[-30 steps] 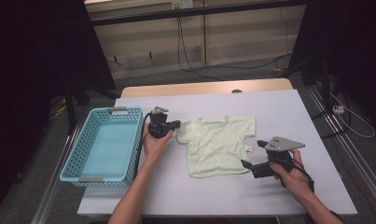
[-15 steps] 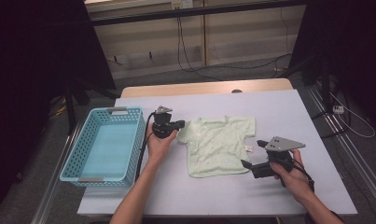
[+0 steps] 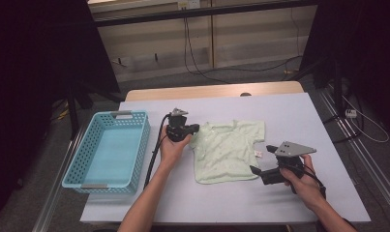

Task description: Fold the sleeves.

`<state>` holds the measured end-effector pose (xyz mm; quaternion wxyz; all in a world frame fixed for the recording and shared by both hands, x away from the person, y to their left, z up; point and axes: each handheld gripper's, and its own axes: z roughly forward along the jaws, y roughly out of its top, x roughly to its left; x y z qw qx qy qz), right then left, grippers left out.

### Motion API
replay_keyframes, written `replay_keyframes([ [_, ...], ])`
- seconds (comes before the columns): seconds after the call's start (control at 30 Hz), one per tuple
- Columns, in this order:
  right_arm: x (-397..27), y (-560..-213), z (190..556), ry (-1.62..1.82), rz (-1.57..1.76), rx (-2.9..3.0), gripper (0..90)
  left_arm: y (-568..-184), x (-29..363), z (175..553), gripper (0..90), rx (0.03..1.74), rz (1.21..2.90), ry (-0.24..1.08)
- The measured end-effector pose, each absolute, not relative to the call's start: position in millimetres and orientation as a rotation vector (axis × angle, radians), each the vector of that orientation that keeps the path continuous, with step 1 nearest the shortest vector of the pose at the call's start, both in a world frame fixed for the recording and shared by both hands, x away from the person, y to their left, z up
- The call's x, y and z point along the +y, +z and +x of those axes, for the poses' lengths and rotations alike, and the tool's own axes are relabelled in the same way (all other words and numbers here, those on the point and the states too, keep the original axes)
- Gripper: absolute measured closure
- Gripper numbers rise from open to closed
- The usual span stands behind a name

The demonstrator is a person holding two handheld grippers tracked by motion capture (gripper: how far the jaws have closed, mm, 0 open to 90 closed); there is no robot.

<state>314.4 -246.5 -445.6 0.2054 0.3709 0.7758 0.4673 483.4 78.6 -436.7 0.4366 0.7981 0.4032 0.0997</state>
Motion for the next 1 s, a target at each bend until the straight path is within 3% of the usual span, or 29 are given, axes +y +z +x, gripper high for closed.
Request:
replay_keyframes([
  [1.0,-247.0,-446.0,314.7,1.306,1.029,2.167,4.3,-444.8,40.9,489.9,88.2,0.972,2.002,0.209],
])
